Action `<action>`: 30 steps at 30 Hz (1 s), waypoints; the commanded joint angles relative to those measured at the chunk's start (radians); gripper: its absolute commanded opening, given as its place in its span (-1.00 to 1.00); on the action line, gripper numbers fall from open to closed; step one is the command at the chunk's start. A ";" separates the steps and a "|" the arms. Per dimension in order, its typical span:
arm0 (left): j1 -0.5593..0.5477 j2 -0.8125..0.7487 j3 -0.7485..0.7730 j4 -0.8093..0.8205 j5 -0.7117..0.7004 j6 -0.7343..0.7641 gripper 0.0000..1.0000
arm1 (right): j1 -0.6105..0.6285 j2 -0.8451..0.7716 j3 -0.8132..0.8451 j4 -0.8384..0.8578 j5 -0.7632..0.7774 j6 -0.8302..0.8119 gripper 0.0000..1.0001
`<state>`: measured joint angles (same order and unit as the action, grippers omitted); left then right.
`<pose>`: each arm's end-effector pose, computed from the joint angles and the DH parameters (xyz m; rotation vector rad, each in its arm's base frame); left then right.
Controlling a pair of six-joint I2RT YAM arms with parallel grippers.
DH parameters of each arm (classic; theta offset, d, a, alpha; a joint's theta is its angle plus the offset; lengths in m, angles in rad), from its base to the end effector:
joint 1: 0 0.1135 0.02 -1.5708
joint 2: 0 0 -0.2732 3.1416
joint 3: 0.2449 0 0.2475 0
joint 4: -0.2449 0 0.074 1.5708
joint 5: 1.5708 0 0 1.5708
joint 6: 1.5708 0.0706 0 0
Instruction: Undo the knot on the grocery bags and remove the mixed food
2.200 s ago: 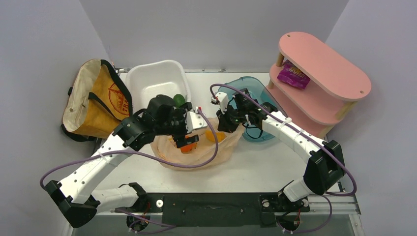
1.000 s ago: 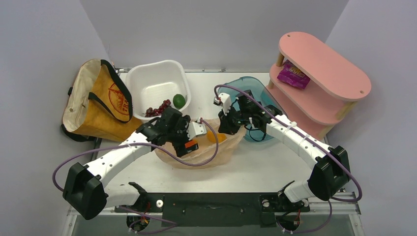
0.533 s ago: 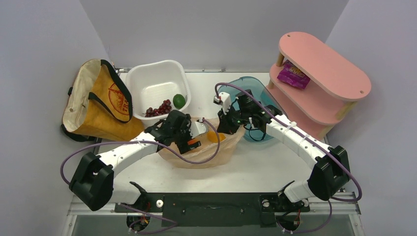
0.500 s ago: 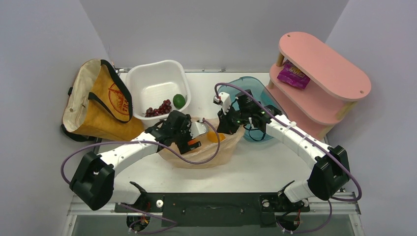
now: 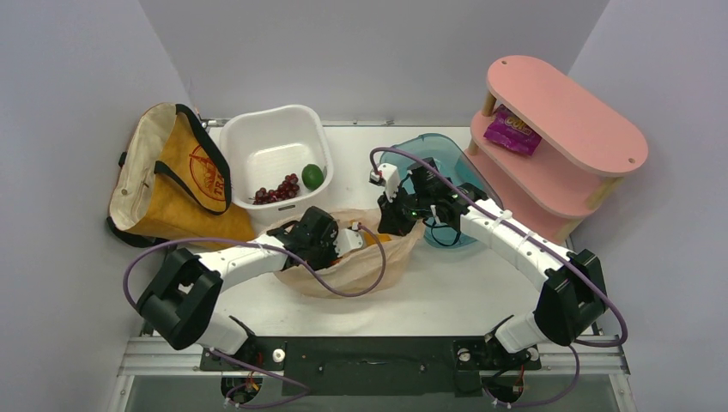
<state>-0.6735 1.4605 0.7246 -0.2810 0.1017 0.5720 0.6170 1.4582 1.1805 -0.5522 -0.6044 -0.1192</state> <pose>0.2176 -0.1828 0.1457 1.5403 2.0808 -0.1689 0.2425 0.2212 0.2794 -1.1358 2.1368 0.9557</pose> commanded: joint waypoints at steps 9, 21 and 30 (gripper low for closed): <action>-0.013 -0.343 0.235 -0.136 0.276 -0.216 -0.66 | -0.001 -0.007 0.000 0.025 0.048 -0.042 -1.00; 0.274 -0.256 0.532 -0.248 0.389 -0.491 -0.73 | -0.008 -0.026 0.012 0.028 0.079 -0.103 -1.00; 0.603 0.088 0.694 -0.218 0.280 -0.521 -0.73 | 0.002 -0.006 0.085 -0.004 0.111 -0.270 -0.99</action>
<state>-0.1276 1.4437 1.3384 -0.5171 0.4183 0.0883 0.6151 1.4582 1.1961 -0.5629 -0.5259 -0.2848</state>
